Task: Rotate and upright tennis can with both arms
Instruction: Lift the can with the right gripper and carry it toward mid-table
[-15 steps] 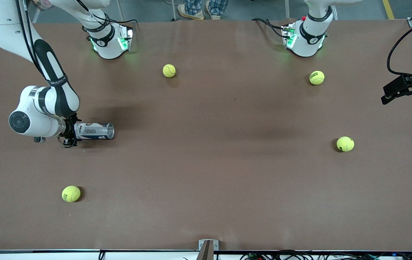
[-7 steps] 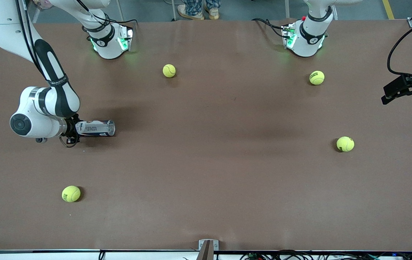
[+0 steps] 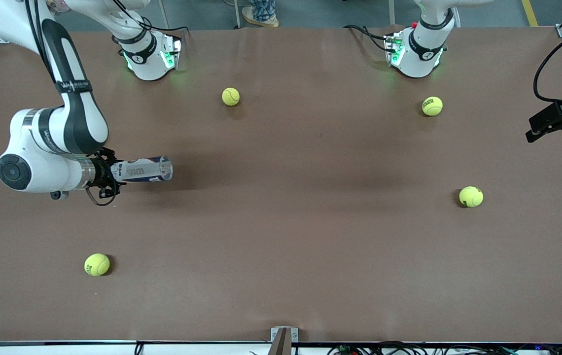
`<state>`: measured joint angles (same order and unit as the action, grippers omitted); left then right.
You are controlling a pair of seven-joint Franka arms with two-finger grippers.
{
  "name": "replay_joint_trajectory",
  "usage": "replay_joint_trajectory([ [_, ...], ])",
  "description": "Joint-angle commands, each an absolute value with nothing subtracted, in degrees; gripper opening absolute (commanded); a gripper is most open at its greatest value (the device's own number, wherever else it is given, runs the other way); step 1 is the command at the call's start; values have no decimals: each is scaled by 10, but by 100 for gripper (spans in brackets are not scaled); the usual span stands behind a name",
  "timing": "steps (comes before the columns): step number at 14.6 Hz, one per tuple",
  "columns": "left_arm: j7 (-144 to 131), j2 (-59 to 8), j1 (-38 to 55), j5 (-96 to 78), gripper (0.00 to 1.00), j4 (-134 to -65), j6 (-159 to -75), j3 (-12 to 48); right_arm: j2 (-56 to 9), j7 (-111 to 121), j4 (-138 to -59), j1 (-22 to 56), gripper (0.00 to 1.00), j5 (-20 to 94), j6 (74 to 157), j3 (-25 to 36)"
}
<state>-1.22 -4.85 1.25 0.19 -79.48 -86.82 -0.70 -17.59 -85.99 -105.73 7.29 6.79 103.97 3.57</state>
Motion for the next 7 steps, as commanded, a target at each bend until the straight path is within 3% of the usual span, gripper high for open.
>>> replay_joint_trajectory([
  [1,-3,-45,10,-6,100,-792,-866,-5,-175,-940,-1021,131,67,81,1023,33],
  [4,-3,-43,10,-6,100,-795,-862,-5,-185,-1032,-978,203,68,81,1033,33],
  [7,-3,-43,9,-6,100,-794,-862,-4,-239,-1120,-928,266,68,82,1073,33],
])
